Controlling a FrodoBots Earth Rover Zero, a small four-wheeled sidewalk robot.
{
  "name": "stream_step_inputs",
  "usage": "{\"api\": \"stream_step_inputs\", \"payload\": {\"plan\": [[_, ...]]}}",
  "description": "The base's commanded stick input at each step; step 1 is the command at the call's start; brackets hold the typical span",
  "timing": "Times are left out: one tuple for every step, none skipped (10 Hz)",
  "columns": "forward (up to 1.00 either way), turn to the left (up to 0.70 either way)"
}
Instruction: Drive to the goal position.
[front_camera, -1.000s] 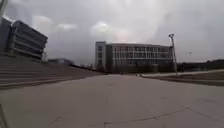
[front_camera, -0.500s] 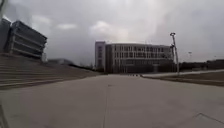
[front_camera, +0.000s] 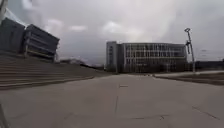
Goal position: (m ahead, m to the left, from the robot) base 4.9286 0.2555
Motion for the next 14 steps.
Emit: {"api": "stream_step_inputs", "payload": {"plan": [[0.7, 0.0], [0.7, 0.0], [0.7, 0.0], [0.7, 0.0], [0.7, 0.0], [0.7, 0.0], [0.7, 0.02], [0.7, 0.07], [0.7, 0.12], [0.7, 0.17], [0.7, 0.22], [0.7, 0.18], [0.7, 0.11], [0.7, 0.03]]}}
